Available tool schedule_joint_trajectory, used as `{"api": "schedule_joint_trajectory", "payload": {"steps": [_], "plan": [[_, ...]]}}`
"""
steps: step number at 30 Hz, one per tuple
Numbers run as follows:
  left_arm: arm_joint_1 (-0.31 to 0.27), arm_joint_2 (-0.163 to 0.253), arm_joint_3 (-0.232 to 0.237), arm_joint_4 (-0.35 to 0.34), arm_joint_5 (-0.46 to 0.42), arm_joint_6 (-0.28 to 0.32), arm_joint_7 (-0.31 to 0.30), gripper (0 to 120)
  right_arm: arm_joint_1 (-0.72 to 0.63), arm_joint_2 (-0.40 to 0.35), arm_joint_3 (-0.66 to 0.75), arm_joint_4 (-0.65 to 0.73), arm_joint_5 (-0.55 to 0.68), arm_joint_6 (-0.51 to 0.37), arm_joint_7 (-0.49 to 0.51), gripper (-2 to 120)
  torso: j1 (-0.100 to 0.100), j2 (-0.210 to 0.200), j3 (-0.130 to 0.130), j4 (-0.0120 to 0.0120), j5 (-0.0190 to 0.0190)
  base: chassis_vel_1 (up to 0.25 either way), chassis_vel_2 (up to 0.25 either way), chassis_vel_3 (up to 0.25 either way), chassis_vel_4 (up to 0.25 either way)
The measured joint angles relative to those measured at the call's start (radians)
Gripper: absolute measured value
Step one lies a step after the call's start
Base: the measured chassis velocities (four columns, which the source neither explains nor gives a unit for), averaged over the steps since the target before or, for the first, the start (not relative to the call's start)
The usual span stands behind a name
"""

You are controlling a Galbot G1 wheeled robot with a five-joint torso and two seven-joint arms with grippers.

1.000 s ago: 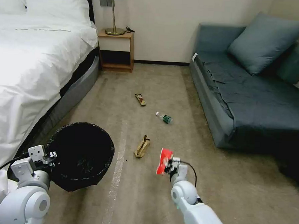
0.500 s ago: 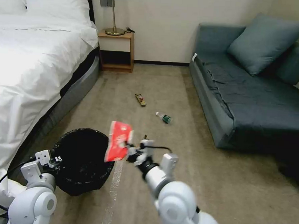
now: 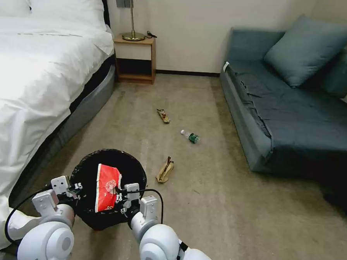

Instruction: Pick up the trash bin, then pick up the garbage on the floor and place it into the trash bin.

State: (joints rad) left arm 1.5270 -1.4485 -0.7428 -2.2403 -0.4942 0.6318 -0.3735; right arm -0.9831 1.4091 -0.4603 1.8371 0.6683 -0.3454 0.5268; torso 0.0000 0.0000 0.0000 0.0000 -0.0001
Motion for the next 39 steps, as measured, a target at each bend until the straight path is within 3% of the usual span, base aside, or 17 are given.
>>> {"api": "schedule_joint_trajectory", "payload": {"steps": [11,18,20,21,24,26,31,39], "plan": [[-0.006,0.003,-0.012,0.012,0.004,0.001,0.001,3,-0.026,-0.033,0.052,0.065,-0.057,0.026,-0.028,51,0.0,0.0,0.0,0.0001,0.0001,0.0,0.0,0.0,0.0],[-0.014,0.021,-0.042,0.021,0.009,0.0,0.002,3,-0.141,-0.117,0.281,0.248,-0.213,0.158,-0.158,79,0.0,0.0,0.0,-0.0001,0.0004,0.0,0.0,0.0,0.0],[-0.015,0.022,-0.043,0.021,0.009,0.0,0.002,3,-0.153,-0.124,0.302,0.263,-0.226,0.164,-0.163,81,0.0,0.0,0.0,0.0,0.0004,0.0,0.0,0.0,0.0],[-0.018,0.025,-0.047,0.024,0.008,0.0,0.002,3,-0.194,-0.152,0.362,0.308,-0.28,0.177,-0.173,89,0.0,0.0,0.0,-0.0001,0.0003,0.0,0.0,0.0,0.0],[-0.019,0.025,-0.049,0.024,0.008,0.0,0.002,3,-0.206,-0.159,0.378,0.318,-0.297,0.181,-0.177,90,0.0,0.0,0.0,0.0,0.0004,0.0,0.0,0.0,0.0],[-0.021,0.026,-0.051,0.026,0.008,0.0,0.002,3,-0.231,-0.171,0.407,0.333,-0.334,0.193,-0.188,99,0.0,0.0,0.0,-0.0003,0.0003,0.0,0.0,0.0,0.0],[-0.026,0.027,-0.056,0.033,0.007,-0.003,0.002,3,-0.335,-0.21,0.489,0.364,-0.452,0.258,-0.233,100,0.0,0.0,0.0,-0.0003,0.0003,0.0,0.0,0.0,0.0],[-0.03,0.028,-0.062,0.039,0.006,-0.006,0.003,3,-0.357,-0.177,0.467,0.339,-0.496,0.281,-0.242,100,0.0,0.0,0.0,0.0,0.0001,-0.015,0.017,0.015,-0.025]]}}
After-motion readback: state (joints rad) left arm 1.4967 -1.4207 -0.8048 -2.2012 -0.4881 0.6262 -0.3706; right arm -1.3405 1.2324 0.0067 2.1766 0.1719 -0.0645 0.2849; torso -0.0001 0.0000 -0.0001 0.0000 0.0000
